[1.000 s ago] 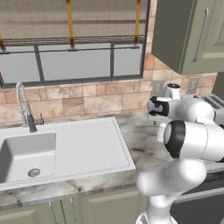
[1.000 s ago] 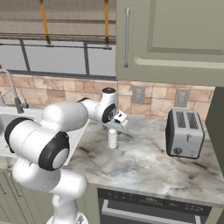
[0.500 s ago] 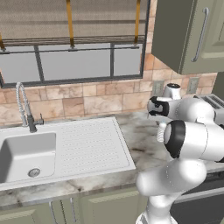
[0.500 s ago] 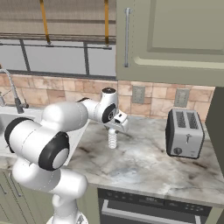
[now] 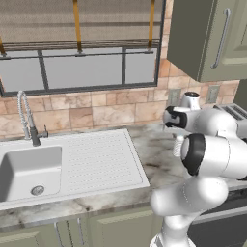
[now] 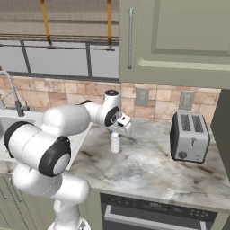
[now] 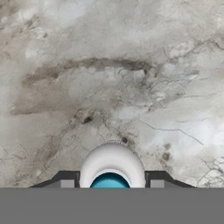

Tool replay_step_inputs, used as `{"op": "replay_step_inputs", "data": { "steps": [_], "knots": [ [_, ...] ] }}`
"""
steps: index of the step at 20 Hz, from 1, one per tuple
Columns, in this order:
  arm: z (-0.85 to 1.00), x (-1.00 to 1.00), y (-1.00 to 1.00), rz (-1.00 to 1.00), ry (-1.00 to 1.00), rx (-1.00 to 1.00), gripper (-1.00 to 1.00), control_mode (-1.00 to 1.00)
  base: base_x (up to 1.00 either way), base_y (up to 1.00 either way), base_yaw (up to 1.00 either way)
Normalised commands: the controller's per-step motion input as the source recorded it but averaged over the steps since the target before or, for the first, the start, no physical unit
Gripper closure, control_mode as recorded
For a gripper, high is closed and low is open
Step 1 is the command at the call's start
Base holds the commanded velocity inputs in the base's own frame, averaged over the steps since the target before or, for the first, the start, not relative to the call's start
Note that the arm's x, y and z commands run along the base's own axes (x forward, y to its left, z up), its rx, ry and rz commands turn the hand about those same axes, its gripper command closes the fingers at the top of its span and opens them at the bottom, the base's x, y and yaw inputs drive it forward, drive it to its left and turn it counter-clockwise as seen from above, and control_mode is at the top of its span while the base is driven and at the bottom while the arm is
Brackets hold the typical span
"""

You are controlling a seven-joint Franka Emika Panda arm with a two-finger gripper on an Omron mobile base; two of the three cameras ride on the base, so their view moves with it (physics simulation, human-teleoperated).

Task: Place the drinks on the dining counter in a tight cluster.

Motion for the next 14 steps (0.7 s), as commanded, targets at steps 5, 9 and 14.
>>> {"op": "replay_step_inputs", "data": {
  "steps": [5, 9, 14],
  "knots": [
    [0.29, -0.91, 0.19, 0.00, -0.14, 0.00, 1.00, -1.00, 0.00, 0.00, 0.00],
    [0.65, -1.00, 0.41, 0.00, -0.14, 0.00, 1.00, -1.00, 0.00, 0.00, 0.00],
    [0.91, -0.86, 0.18, 0.00, 0.00, 0.00, 1.00, -1.00, 0.00, 0.00, 0.00]
  ]
}}
